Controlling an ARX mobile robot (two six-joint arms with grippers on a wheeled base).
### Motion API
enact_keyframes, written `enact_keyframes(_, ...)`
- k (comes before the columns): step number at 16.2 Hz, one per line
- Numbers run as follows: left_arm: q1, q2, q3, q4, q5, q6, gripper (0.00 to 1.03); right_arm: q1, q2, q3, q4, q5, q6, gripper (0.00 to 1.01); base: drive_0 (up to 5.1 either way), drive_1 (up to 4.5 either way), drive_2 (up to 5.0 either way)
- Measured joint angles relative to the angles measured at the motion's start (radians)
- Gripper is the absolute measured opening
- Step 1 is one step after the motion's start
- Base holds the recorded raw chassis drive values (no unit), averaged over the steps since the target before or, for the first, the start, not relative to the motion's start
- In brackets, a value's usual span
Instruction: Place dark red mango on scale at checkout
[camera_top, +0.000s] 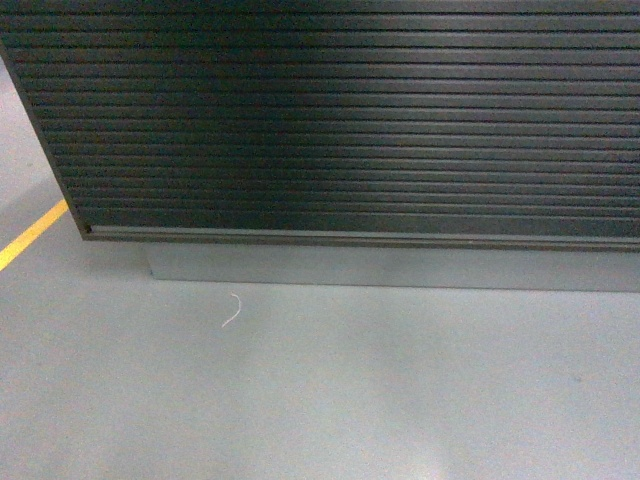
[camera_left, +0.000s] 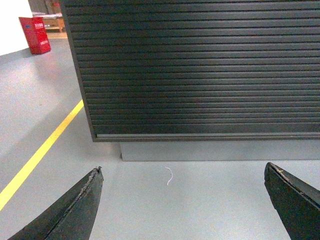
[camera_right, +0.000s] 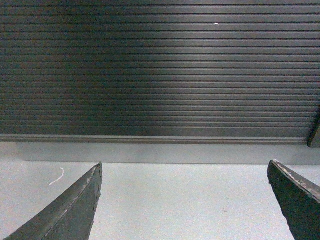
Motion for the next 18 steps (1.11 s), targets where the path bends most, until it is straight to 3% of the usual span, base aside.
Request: enact_keyframes(18,0.0,0.0,0.0,-0.002,0.0,0.0,0.98,0.0,0.0,0.0,-0.001,0.0,0.0,0.98,-0.1,2.41,-2.5)
